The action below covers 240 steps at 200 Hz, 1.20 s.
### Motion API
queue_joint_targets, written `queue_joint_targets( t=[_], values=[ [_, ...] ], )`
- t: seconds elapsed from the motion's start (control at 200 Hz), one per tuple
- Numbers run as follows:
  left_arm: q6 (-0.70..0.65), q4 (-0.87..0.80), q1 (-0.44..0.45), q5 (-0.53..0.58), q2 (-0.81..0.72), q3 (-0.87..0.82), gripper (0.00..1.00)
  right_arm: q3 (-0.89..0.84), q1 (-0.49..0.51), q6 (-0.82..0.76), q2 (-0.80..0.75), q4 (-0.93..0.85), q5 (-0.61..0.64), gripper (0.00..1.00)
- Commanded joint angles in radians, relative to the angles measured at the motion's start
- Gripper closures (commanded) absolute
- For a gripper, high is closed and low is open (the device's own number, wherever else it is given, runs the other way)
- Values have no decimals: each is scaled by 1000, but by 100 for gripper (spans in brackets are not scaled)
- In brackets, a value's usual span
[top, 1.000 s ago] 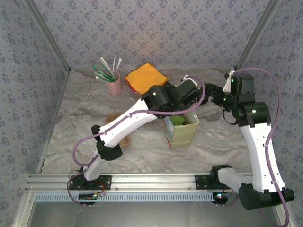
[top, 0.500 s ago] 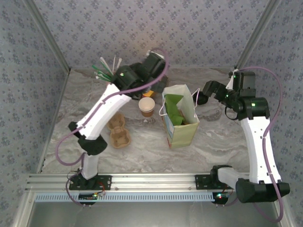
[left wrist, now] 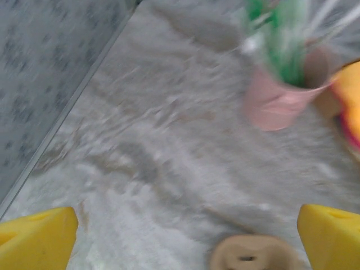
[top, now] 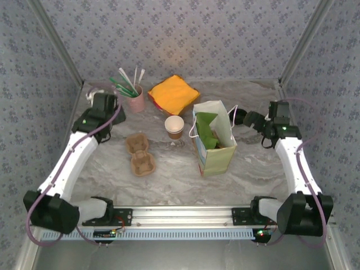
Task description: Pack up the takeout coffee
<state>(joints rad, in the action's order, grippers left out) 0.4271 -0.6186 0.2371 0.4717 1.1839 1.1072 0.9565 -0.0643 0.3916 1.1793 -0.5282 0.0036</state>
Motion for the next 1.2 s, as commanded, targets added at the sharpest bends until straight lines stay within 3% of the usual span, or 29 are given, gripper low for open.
queue_joint_targets(
  t=[0.0,0.185,0.29,0.415,0.58,0.7,0.735,0.79,0.84,0.895,1.194],
  values=[
    [-59,308,-71,2,-40,-164,0,-107,15,-83,45,255,137,0],
    [-192,491,-148,41,129,-291,0,-232,75,-159,194,546,368,0],
    [-233,680,-167,70,233,-346,0,-274,84,-225,254,723,397,0],
    [-299,960,-198,9,315,-438,0,-320,82,-321,307,900,369,0],
    [-337,1179,-215,-146,326,-565,0,-470,47,-380,303,1147,176,0],
    [-395,1448,-216,-287,342,-710,0,-596,19,-382,340,1406,80,0],
    [-411,1546,-212,-304,372,-731,0,-588,21,-384,337,1374,79,0],
    [-400,1422,-218,-316,342,-697,0,-579,30,-394,342,1369,89,0],
    [-399,1491,-226,-327,363,-711,0,-567,43,-403,334,1329,111,0],
    [-394,1431,-228,-329,347,-698,0,-572,49,-406,338,1347,120,0],
    [-395,1451,-230,-331,352,-701,0,-568,48,-408,339,1338,107,0]
  ],
)
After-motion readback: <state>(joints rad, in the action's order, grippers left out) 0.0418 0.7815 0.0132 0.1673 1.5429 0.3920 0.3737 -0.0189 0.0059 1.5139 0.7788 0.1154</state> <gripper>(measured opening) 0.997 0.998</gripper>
